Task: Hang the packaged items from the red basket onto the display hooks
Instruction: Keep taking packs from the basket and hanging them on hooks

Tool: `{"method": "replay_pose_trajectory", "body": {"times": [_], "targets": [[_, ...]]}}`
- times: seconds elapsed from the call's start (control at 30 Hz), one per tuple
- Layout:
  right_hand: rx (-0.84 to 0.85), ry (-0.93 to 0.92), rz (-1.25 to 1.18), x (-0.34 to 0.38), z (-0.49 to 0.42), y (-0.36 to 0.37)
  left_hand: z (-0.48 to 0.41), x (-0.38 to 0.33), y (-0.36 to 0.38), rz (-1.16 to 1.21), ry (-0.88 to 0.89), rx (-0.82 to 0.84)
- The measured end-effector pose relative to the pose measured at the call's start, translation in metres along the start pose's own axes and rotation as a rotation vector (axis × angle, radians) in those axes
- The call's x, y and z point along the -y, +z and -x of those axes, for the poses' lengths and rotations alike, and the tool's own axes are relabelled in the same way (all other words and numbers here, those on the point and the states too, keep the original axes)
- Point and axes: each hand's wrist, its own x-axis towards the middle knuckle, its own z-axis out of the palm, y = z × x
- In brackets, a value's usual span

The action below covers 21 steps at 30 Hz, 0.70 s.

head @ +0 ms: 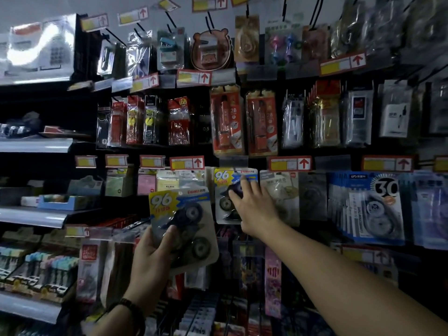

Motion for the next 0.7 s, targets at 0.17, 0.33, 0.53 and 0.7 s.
{"method": "replay_pose_trajectory", "body": {"times": [0.17,0.33,0.53,0.7], "targets": [[-0.082,-0.046,-0.134,-0.002,0.016,-0.005,-0.005,0.009,0.016,0.0,-0.011,-0.014],[-0.483,-0.258,-0.231,-0.003,0.039,-0.003,-0.004,0.006,0.036,0.031,-0.032,0.012],[-0.306,-0.399,-0.269,-0.014,0.054,0.006,-0.004,-0.002,0.058,-0.048,0.005,0.053],[-0.288,-0.432,-0.296,-0.021,0.059,0.009,-0.002,-0.006,0.069,-0.049,0.017,0.042]]}}
